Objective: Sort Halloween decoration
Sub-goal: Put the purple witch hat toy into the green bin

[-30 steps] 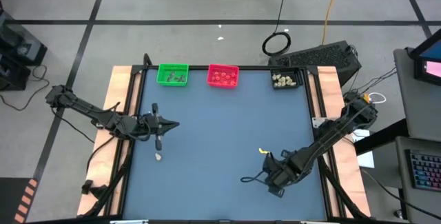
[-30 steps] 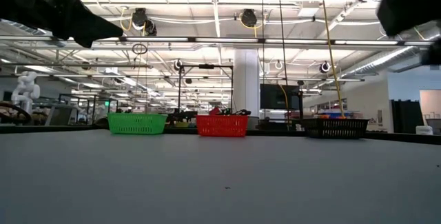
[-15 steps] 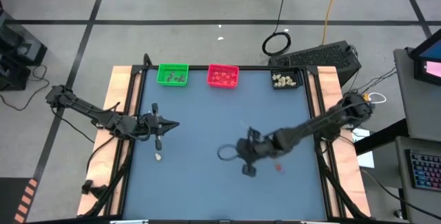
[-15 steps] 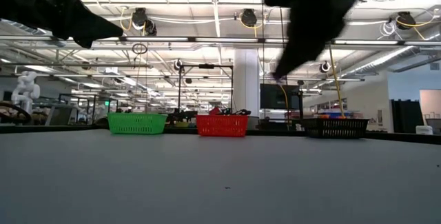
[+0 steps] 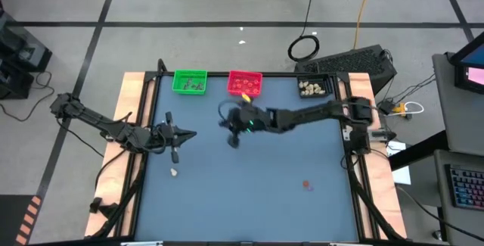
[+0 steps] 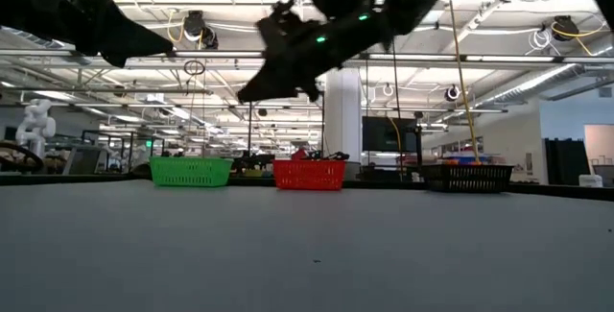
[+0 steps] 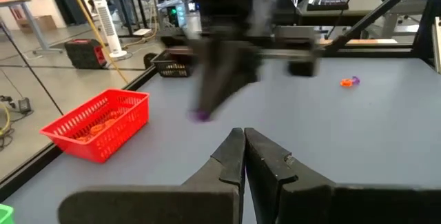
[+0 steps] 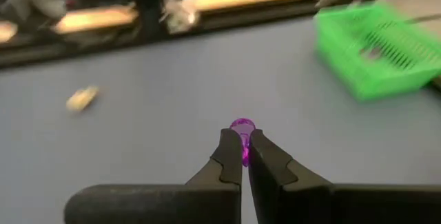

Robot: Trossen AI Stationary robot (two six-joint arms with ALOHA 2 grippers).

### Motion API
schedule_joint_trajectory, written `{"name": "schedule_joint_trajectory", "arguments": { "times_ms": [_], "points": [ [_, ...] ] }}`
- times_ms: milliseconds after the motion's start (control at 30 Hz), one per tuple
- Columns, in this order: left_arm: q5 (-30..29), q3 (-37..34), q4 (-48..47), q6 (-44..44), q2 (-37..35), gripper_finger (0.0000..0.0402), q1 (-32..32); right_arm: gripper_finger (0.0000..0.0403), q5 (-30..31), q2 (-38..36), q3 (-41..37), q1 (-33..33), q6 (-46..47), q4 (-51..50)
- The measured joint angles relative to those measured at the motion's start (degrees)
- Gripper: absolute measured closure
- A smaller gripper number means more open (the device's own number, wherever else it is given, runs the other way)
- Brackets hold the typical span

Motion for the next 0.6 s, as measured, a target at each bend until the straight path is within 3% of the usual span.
{"name": "schedule_joint_trajectory", "arguments": {
  "times_ms": [300,600],
  "points": [
    [0.00,0.00,-0.13,-0.02,0.00,0.0385,0.00,0.0402,-0.07,18.54,29.52,-10.54,-2.10,-7.79],
    [0.11,0.00,-0.22,1.26,0.00,0.0385,0.02,0.0402,-0.35,35.60,56.68,-15.82,1.25,-19.04]
  ]
}}
